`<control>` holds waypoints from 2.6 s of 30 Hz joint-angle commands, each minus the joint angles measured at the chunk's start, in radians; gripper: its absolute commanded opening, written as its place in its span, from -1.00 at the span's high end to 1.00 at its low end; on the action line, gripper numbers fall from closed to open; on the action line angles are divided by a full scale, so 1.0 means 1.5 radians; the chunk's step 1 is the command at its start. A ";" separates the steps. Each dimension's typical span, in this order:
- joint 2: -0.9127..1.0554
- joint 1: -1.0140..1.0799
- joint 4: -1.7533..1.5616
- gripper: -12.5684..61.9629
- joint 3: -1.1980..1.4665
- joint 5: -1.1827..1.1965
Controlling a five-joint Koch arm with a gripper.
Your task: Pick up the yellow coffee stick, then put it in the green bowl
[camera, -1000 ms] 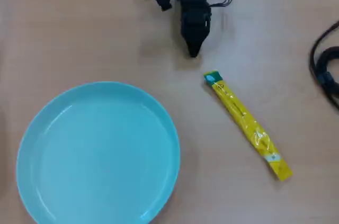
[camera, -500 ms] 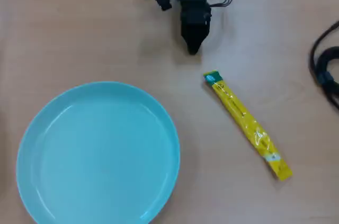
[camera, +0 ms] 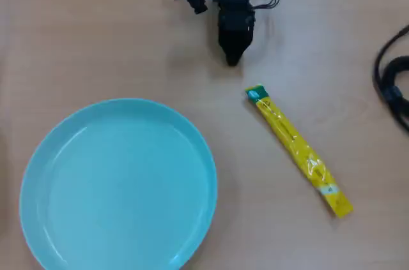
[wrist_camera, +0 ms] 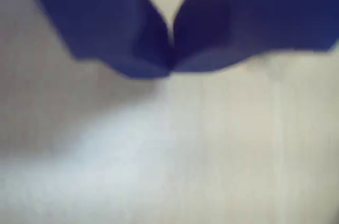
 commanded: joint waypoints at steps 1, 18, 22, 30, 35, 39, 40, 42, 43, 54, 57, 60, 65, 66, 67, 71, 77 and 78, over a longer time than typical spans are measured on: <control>0.069 0.000 0.125 0.88 -0.015 -0.011; 0.063 -0.121 0.513 0.88 -0.375 -0.019; 0.028 -0.137 0.565 0.88 -0.459 -0.018; -0.024 -0.146 0.608 0.88 -0.579 -0.017; -0.065 -0.170 0.681 0.88 -0.681 -0.011; -0.112 -0.181 0.761 0.88 -0.782 0.005; -0.130 -0.182 0.777 0.88 -0.808 0.025; -0.176 -0.184 0.810 0.88 -0.857 0.083; -0.202 -0.186 0.826 0.88 -0.879 0.116; -0.359 -0.207 0.917 0.87 -1.090 0.313; -0.393 -0.226 0.914 0.87 -1.124 0.330; -0.424 -0.236 0.912 0.86 -1.172 0.336; -0.473 -0.243 0.912 0.86 -1.239 0.392; -0.475 -0.244 0.912 0.86 -1.245 0.415; -0.475 -0.243 0.912 0.85 -1.251 0.438; -0.480 -0.243 0.911 0.85 -1.266 0.516; -0.547 -0.243 0.902 0.72 -1.318 0.593; -0.560 -0.244 0.902 0.69 -1.329 0.608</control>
